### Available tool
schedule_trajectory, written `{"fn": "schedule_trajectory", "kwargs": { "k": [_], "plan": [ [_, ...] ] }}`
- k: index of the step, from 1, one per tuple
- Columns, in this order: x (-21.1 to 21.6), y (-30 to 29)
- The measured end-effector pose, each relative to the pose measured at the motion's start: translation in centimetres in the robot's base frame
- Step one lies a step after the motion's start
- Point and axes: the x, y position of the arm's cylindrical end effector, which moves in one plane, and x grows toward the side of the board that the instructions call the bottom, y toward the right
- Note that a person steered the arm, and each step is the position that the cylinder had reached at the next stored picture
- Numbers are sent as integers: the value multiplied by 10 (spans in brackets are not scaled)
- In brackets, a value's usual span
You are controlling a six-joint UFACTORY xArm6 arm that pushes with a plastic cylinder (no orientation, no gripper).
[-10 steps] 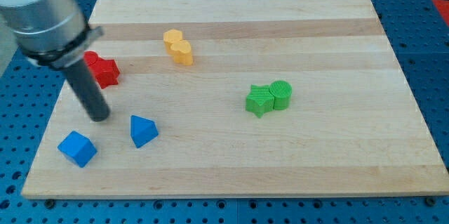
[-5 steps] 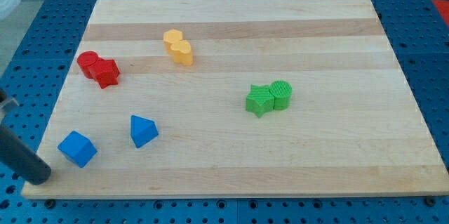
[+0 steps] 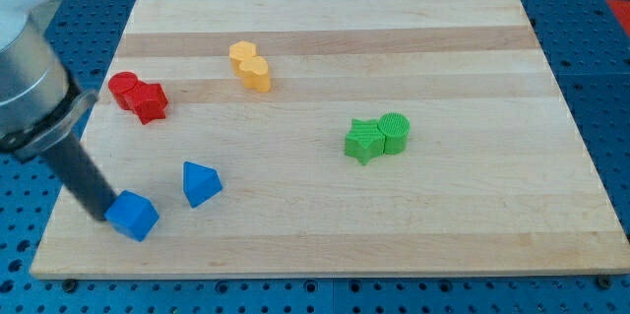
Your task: Push the blue cube along with blue triangle towards right a bit
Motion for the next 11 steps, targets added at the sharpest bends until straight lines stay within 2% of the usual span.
{"fn": "schedule_trajectory", "kwargs": {
  "k": [1, 2, 5, 6, 7, 9, 11],
  "plan": [
    [38, 6],
    [40, 31],
    [13, 49],
    [19, 56],
    [34, 45],
    [23, -14],
    [-8, 5]
  ]
}}
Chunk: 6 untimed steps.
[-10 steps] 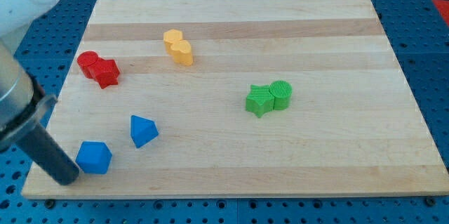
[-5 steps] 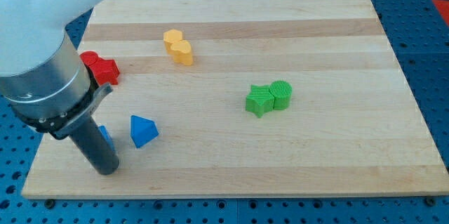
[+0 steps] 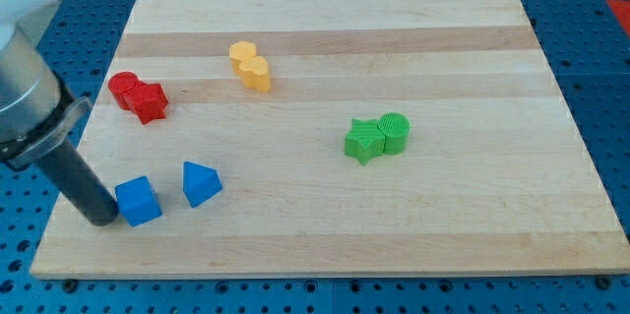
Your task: Push the blue cube along with blue triangle towards right a bit
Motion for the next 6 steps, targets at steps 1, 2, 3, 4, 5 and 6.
{"fn": "schedule_trajectory", "kwargs": {
  "k": [1, 2, 3, 4, 5, 6],
  "plan": [
    [0, 15],
    [0, 19],
    [0, 19],
    [-4, 19],
    [-9, 19],
    [-12, 24]
  ]
}}
